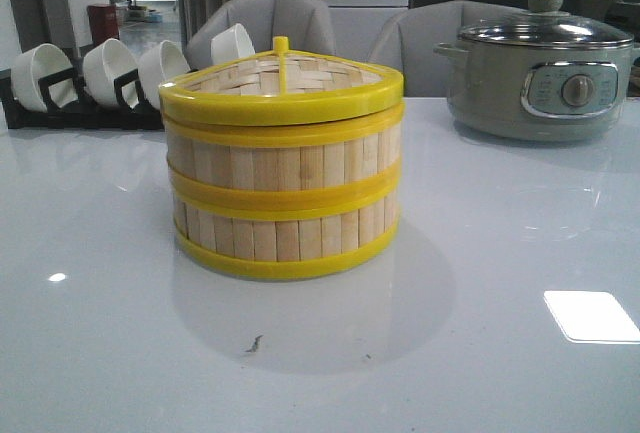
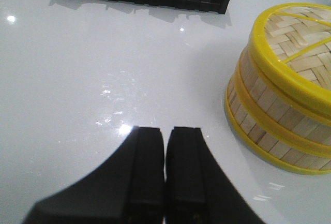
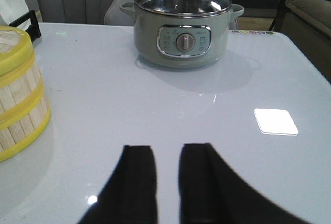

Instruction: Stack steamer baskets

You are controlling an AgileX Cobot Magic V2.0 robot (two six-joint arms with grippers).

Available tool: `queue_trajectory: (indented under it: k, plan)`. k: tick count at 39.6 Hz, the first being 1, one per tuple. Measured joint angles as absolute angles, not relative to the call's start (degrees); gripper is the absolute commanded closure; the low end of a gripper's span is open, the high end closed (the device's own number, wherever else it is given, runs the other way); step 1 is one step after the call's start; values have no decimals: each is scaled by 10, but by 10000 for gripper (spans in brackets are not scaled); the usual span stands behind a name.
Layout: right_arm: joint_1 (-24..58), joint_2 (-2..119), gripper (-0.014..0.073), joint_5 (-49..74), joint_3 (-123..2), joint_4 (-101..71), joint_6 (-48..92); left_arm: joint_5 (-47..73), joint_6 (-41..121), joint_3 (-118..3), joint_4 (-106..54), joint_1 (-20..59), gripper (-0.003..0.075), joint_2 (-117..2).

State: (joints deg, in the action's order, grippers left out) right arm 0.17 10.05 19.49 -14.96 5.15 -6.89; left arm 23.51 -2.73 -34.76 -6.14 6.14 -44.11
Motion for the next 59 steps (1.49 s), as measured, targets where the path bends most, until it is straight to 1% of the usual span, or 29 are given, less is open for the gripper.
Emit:
queue_trajectory:
  k: [2,3,47,52,59]
  plan:
    - [2,101,540,195,-150,51,-69,235,-27,-348,-61,61,625,-441]
    - [2,101,537,196,-150,51,-69,235,-27,-348,-61,61,625,-441]
    - [2,101,537,203,-150,51,-69,235,-27,-348,-57,61,625,-440]
    - [2,101,537,203,-150,51,-69,223,-27,-347,-42,60,625,-418]
    - [2,101,537,203,-150,51,-69,157,-27,-310,-6,60,625,-345]
